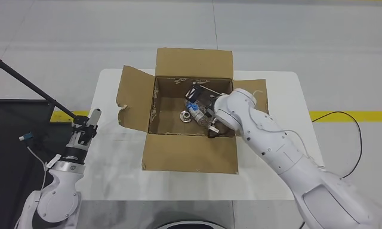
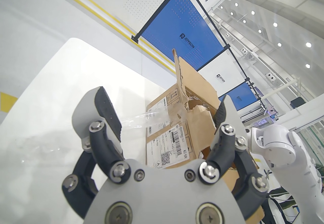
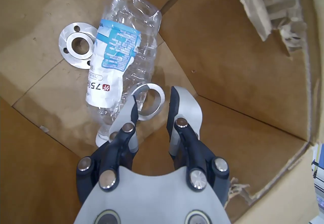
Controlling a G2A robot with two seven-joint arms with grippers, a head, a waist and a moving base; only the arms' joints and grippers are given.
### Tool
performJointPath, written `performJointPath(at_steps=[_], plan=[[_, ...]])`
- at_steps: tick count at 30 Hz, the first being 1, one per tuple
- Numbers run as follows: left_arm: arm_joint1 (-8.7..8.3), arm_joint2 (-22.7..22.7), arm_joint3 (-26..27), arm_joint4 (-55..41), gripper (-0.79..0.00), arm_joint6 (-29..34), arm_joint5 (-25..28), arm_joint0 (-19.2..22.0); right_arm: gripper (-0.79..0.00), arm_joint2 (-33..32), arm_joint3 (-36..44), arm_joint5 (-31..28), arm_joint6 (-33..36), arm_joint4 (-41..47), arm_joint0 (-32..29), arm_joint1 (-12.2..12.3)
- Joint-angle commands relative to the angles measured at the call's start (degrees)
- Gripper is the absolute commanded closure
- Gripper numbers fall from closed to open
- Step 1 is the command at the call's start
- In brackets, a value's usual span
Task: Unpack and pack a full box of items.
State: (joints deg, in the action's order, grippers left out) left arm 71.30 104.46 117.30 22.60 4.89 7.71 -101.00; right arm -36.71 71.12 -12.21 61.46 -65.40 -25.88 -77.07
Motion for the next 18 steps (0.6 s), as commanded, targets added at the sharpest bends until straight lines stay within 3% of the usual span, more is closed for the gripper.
performJointPath(at_steps=[1,4,7,9,18], plan=[[-0.02,-0.18,-0.03,0.40,-0.785,0.36,-0.08,0.48,-0.357,-1.50,1.64,-0.64,0.59,0.05,-0.73,0.50],[-0.05,-0.86,-0.64,1.31,-0.785,1.11,0.08,1.40,-0.391,-4.50,5.17,-1.80,1.15,0.62,-2.27,1.46],[-0.09,-1.86,-1.48,2.46,-0.785,1.81,0.21,2.66,-0.683,-8.91,10.41,-2.94,1.64,2.10,-4.72,2.79],[-0.11,-2.43,-1.97,3.23,-0.785,2.07,0.30,3.41,-0.785,-12.60,14.63,-3.37,1.84,3.43,-6.95,3.80],[-0.16,-4.88,-0.89,5.63,-0.785,3.31,2.45,4.43,-0.785,-33.04,33.11,-8.81,1.64,17.50,-19.66,7.99]])
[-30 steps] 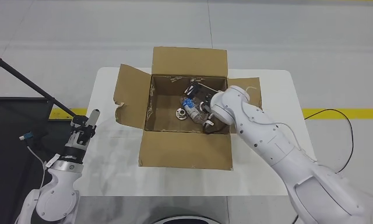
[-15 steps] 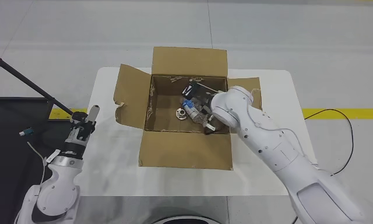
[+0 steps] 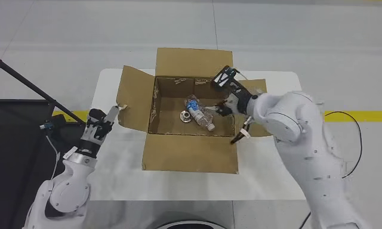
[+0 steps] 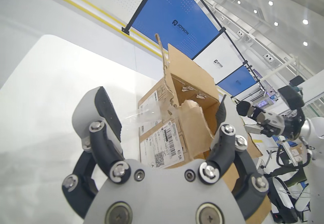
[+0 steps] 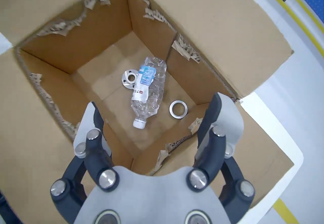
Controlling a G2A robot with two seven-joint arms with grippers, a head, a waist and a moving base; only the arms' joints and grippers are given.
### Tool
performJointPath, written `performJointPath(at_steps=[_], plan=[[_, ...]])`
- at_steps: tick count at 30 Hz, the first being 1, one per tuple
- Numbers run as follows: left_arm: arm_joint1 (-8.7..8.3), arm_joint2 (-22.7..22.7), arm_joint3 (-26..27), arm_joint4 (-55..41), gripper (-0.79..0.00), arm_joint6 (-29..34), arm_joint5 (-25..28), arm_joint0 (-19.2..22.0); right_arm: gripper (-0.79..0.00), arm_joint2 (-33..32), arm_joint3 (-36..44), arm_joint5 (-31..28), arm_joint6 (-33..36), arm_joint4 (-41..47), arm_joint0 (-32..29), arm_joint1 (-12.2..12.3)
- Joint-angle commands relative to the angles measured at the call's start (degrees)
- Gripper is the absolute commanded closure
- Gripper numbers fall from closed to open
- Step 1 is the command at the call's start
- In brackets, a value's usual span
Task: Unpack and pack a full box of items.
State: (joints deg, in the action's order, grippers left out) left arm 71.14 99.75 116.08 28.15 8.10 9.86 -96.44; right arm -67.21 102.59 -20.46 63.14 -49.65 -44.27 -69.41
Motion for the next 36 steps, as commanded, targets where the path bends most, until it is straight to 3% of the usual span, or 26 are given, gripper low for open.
performJointPath(at_steps=[1,8,12,27,36], plan=[[-0.01,-0.30,0.59,0.13,-0.785,0.29,0.63,-0.23,-0.785,-4.55,3.04,-0.98,-0.28,3.28,-2.48,0.65],[-0.11,-2.08,2.09,1.74,-0.785,1.92,2.86,-0.38,-0.785,-15.16,7.51,-2.40,-1.89,12.22,-8.14,2.24],[-0.18,-3.50,2.25,1.93,-0.785,4.01,3.13,0.27,-0.785,-19.02,5.28,-5.72,2.26,23.21,-8.96,3.09],[-0.33,-8.01,5.43,4.93,-0.785,6.80,3.64,0.90,-0.785,-20.09,4.73,-5.95,1.19,24.78,-10.01,3.39],[-0.29,-12.51,5.28,8.68,-0.785,8.15,2.43,2.60,-0.785,-28.13,-2.46,-7.69,5.11,41.41,-10.66,5.22]])
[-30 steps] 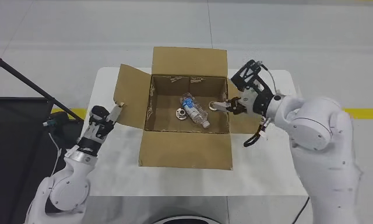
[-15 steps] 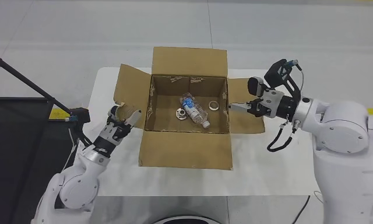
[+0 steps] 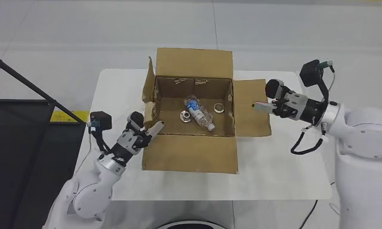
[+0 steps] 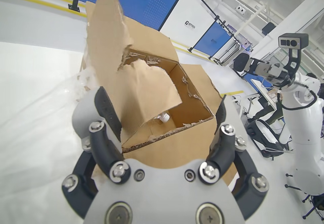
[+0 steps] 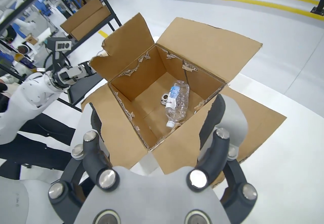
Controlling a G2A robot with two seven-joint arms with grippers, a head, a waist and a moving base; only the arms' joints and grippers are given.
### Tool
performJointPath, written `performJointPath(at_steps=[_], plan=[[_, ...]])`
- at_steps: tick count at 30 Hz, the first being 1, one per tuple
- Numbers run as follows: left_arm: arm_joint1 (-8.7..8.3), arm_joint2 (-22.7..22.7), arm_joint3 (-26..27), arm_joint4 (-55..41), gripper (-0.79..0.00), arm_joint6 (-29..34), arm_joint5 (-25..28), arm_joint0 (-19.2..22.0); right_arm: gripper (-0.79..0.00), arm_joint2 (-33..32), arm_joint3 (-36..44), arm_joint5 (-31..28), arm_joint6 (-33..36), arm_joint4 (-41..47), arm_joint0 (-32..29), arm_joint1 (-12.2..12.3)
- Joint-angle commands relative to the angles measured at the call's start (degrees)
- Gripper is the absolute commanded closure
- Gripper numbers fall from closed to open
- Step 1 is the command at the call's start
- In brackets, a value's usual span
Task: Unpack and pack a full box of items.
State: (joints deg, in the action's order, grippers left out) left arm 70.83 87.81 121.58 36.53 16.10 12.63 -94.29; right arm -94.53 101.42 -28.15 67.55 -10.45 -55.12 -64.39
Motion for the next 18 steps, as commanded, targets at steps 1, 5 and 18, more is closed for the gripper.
performJointPath(at_steps=[1,5,18], plan=[[0.05,-1.16,-0.53,0.58,-0.785,0.34,-0.74,0.96,-0.785,-1.52,-2.64,-0.12,1.50,3.99,0.47,0.43],[0.16,-3.41,-1.87,1.06,-0.785,1.40,-2.26,3.18,-0.785,-3.45,-8.81,-0.45,4.54,8.70,2.21,1.32],[0.36,-7.92,-4.43,2.47,-0.785,4.54,-6.58,7.73,-0.785,1.78,-28.52,1.44,10.02,17.83,9.15,4.39]])
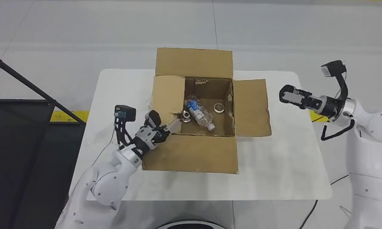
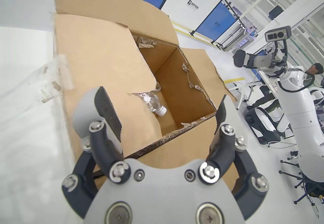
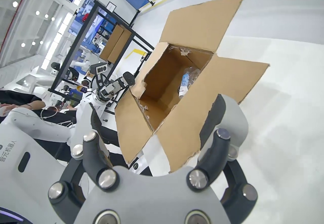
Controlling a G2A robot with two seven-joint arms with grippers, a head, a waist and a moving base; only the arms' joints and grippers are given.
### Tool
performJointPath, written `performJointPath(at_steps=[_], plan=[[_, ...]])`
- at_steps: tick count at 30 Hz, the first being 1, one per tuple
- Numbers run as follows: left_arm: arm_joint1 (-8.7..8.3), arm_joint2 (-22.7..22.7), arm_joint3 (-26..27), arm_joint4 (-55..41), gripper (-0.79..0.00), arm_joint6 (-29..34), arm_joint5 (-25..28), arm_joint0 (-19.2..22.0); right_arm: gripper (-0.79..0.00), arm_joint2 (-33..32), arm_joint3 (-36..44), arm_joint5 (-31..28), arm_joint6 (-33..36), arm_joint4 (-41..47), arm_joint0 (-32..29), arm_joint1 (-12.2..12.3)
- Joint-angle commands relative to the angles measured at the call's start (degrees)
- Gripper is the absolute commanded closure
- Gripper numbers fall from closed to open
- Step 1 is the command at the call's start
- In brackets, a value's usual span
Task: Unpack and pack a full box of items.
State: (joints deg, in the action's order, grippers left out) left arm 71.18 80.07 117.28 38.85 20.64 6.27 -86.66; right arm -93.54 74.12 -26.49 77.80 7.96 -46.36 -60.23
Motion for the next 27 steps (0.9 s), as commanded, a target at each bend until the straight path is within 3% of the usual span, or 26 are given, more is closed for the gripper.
performJointPath(at_steps=[1,16,27], plan=[[0.02,-0.38,-0.27,0.24,-0.785,0.05,-0.44,0.22,-0.785,1.61,-2.52,-0.43,-0.43,-1.18,0.85,0.47],[0.06,-1.82,-0.96,1.06,-0.785,-0.68,-2.19,0.71,-0.785,16.78,-12.99,-3.04,-3.04,1.16,7.37,2.31],[-0.03,-0.40,0.73,0.07,-0.785,-3.37,-2.25,-1.10,-0.785,23.29,-5.44,-4.40,-4.39,8.63,7.89,4.76]])
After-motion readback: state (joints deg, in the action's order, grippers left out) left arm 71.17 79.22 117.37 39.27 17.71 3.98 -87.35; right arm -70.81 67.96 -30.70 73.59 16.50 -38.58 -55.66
